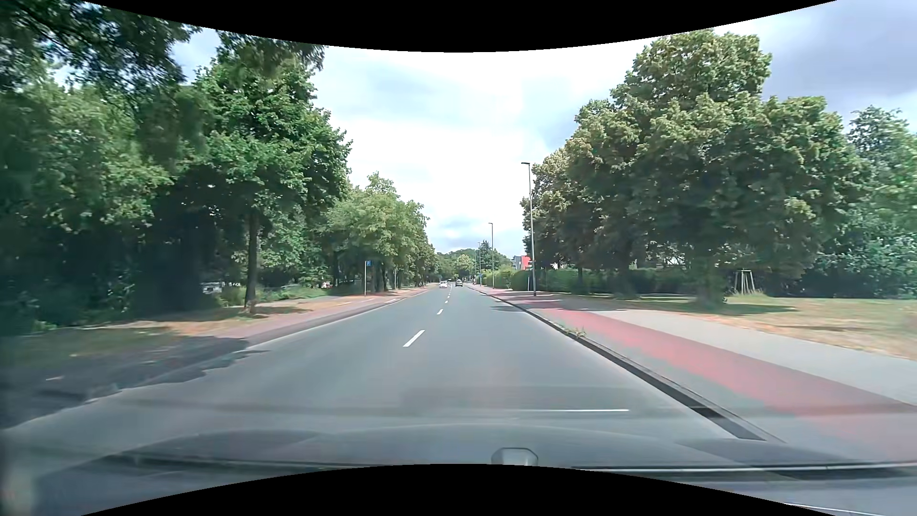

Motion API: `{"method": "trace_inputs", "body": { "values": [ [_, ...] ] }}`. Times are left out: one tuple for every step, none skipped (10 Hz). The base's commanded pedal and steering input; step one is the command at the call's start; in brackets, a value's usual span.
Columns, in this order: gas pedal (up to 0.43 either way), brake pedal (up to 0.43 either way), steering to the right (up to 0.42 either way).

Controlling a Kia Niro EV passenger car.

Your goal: Follow the waypoints while adhering to traffic rules and regulations

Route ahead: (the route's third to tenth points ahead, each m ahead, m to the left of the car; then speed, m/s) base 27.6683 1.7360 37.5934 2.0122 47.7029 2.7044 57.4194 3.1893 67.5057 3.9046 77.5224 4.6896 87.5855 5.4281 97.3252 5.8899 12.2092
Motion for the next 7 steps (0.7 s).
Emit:
{"method": "trace_inputs", "body": {
  "values": [
    [0.15, 0.018, -0.004],
    [0.15, 0.018, -0.005],
    [0.15, 0.018, -0.004],
    [0.15, 0.018, -0.004],
    [0.15, 0.018, -0.004],
    [0.15, 0.018, -0.003],
    [0.15, 0.018, -0.003]
  ]
}}
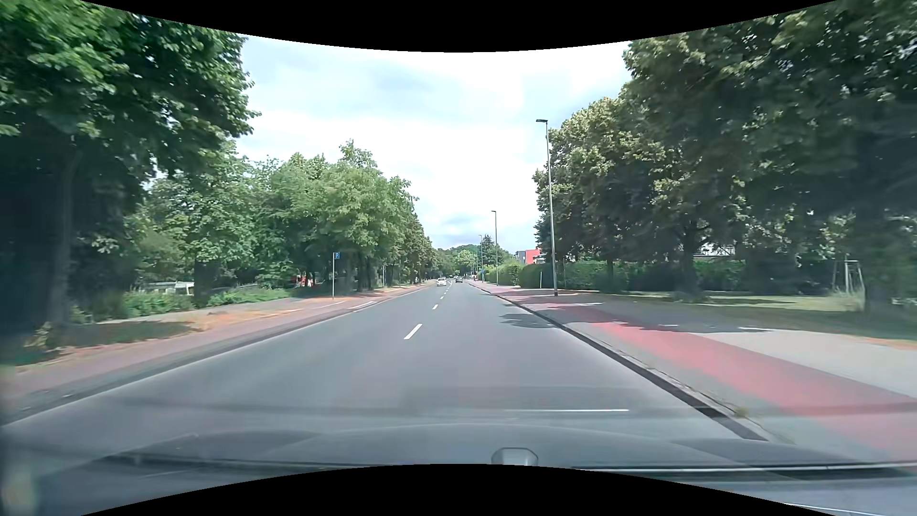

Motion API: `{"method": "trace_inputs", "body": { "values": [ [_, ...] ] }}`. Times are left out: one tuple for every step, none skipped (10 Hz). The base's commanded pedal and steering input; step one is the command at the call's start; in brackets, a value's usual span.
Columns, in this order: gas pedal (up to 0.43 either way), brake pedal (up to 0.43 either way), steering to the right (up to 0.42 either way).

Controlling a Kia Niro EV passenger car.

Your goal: Follow the waypoints while adhering to traffic rules and regulations

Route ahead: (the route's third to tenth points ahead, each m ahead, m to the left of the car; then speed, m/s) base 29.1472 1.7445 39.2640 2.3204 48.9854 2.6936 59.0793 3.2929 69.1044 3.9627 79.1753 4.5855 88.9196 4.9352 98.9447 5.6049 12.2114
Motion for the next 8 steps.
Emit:
{"method": "trace_inputs", "body": {
  "values": [
    [0.15, 0.018, -0.003],
    [0.15, 0.018, -0.003],
    [0.15, 0.018, -0.004],
    [0.15, 0.018, -0.004],
    [0.15, 0.018, -0.004],
    [0.15, 0.018, -0.005],
    [0.15, 0.018, -0.005],
    [0.15, 0.018, -0.007]
  ]
}}
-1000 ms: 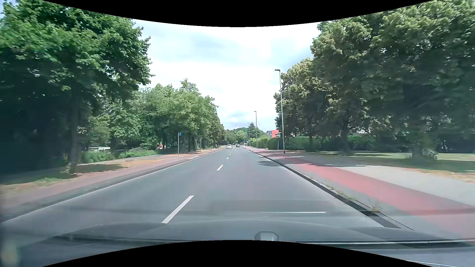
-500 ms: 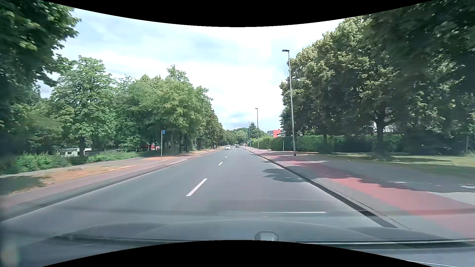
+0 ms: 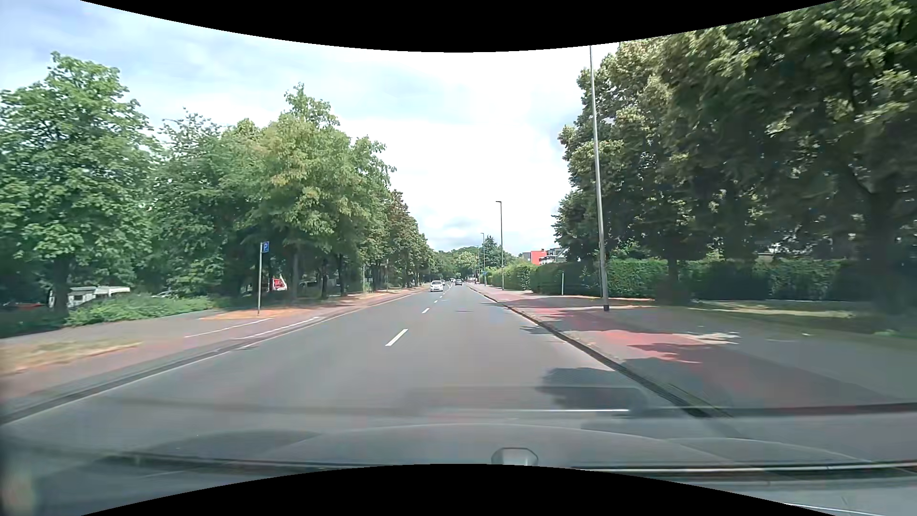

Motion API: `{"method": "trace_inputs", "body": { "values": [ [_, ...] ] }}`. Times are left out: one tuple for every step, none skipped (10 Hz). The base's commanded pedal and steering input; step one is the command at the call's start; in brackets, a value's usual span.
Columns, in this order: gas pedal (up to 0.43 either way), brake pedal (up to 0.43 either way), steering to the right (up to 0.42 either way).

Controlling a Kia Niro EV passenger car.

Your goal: Follow the waypoints while adhering to traffic rules and regulations

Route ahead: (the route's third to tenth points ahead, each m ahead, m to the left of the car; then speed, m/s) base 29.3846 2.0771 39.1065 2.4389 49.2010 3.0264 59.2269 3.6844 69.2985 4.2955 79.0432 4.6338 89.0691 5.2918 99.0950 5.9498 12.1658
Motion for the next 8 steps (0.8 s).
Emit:
{"method": "trace_inputs", "body": {
  "values": [
    [0.15, 0.018, -0.008],
    [0.15, 0.018, -0.009],
    [0.15, 0.018, -0.01],
    [0.15, 0.018, -0.009],
    [0.15, 0.018, -0.009],
    [0.15, 0.018, -0.009],
    [0.15, 0.018, -0.01],
    [0.15, 0.018, -0.01]
  ]
}}
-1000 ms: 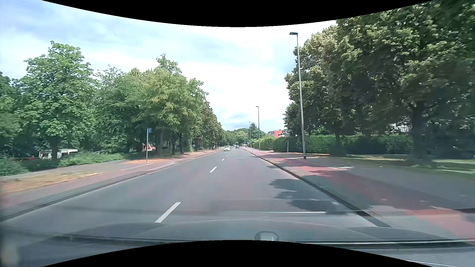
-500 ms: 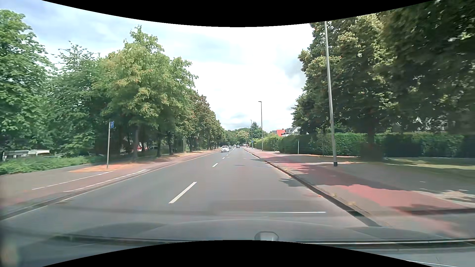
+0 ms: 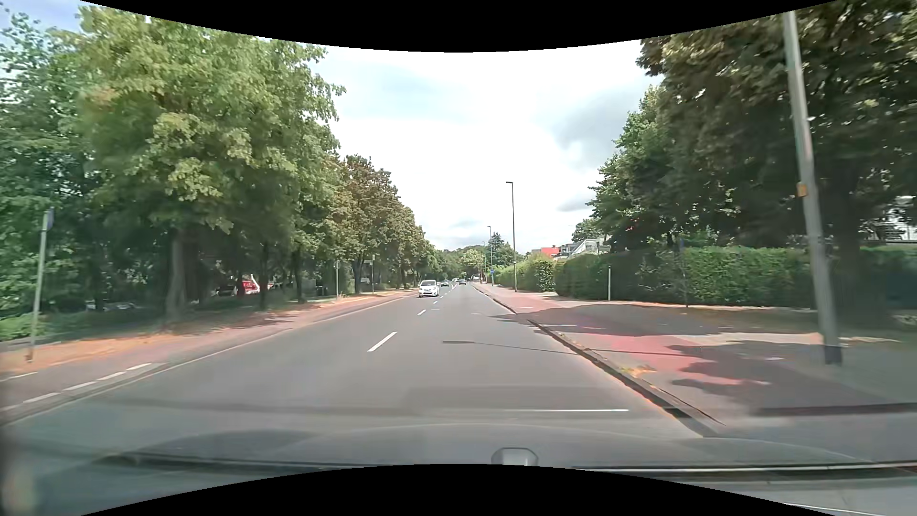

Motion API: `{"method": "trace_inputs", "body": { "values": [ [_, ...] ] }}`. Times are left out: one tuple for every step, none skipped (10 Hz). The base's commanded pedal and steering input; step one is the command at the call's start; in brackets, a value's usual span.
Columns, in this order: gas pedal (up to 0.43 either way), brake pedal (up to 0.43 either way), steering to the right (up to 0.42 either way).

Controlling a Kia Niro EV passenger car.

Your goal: Follow the waypoints while adhering to traffic rules and regulations

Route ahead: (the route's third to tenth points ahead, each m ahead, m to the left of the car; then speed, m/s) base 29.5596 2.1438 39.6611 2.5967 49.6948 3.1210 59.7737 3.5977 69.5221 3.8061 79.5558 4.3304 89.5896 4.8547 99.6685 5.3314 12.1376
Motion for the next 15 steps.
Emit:
{"method": "trace_inputs", "body": {
  "values": [
    [0.15, 0.018, -0.01],
    [0.15, 0.018, -0.009],
    [0.15, 0.018, -0.008],
    [0.15, 0.018, -0.008],
    [0.15, 0.018, -0.009],
    [0.15, 0.018, -0.009],
    [0.15, 0.018, -0.009],
    [0.15, 0.018, -0.009],
    [0.15, 0.018, -0.01],
    [0.15, 0.018, -0.01],
    [0.15, 0.018, -0.01],
    [0.15, 0.018, -0.01],
    [0.15, 0.018, -0.009],
    [0.15, 0.018, -0.008],
    [0.15, 0.018, -0.007]
  ]
}}
